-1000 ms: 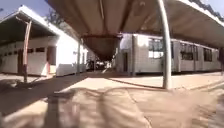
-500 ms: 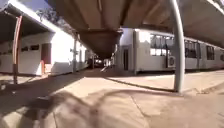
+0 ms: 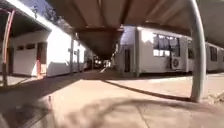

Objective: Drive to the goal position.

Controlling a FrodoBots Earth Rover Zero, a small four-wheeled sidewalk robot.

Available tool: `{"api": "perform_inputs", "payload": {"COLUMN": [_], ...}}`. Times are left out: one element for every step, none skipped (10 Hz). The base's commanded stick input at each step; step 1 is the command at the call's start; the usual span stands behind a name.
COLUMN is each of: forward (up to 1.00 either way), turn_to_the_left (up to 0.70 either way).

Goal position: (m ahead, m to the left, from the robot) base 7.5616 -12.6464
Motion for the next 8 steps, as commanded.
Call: {"api": "perform_inputs", "payload": {"forward": [1.00,1.00,1.00,1.00,1.00,1.00,1.00,1.00], "turn_to_the_left": [-0.36,-0.30,-0.19,-0.25,-0.32,-0.40,-0.40,-0.40]}}
